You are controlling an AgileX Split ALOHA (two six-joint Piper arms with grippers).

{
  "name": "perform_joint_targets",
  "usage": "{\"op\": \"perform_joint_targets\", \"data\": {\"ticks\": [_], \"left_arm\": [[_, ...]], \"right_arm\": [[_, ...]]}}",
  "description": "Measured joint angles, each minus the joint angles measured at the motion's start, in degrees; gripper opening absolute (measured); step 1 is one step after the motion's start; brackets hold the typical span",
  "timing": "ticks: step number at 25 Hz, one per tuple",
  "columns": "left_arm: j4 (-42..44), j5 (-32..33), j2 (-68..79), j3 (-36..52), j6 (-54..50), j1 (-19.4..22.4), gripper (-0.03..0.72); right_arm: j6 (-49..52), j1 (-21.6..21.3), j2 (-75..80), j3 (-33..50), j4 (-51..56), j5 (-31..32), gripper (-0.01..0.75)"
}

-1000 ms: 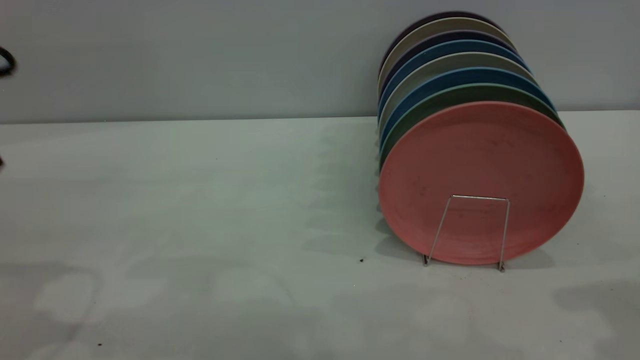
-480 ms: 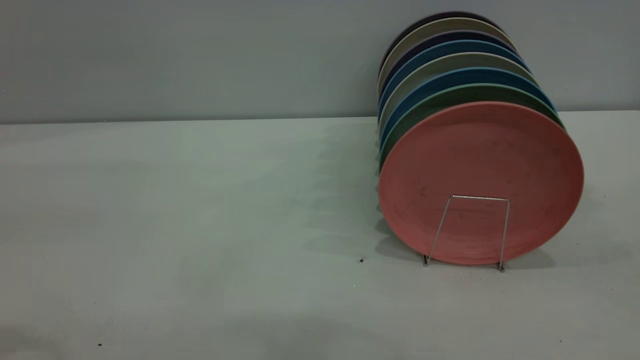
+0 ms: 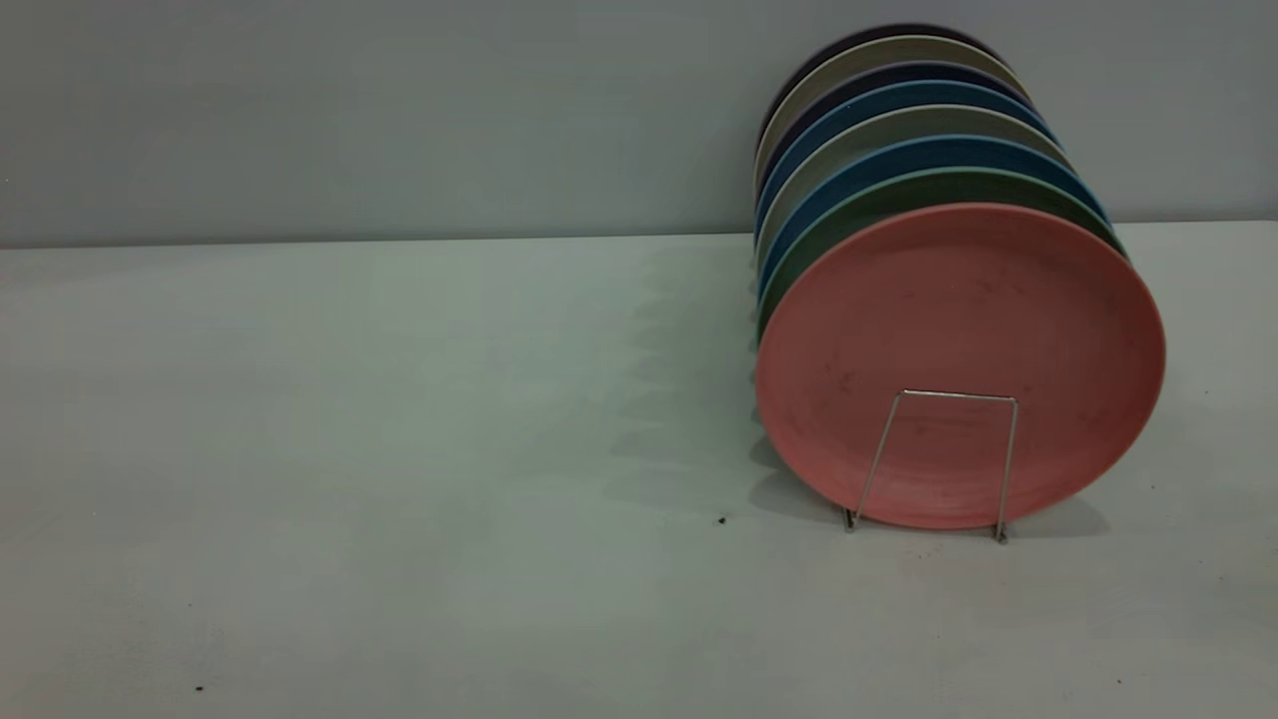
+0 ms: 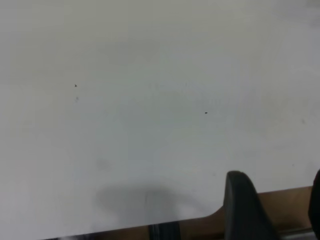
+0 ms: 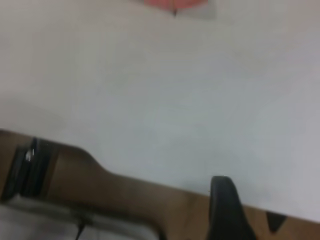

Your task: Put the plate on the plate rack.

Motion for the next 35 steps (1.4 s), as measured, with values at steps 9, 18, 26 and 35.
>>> {"op": "perform_joint_targets", "data": {"ticks": [9,18,26,35], "left_arm": [[-0.18,1.37,-15.81,10.57,-1.13,0.00,0.356],[0.46,1.37,-29.85,17.29,-2.45,0.00,0.356],[0.93,1.37,-33.62,17.73,-2.64,0.00,0.356],[1.16,0.21,-33.62,19.44,-2.64,-0.11,0.356]], "right_arm": [[0.00,0.00,-18.29,4.69,-0.24,1.39,0.471],[-0.13,0.00,-23.66,11.42,-0.90,-3.83,0.471],[-2.19,0.00,-23.66,12.08,-3.09,-3.91,0.471],[-2.37,0.00,-27.48,12.08,-3.26,-3.91,0.471]]}}
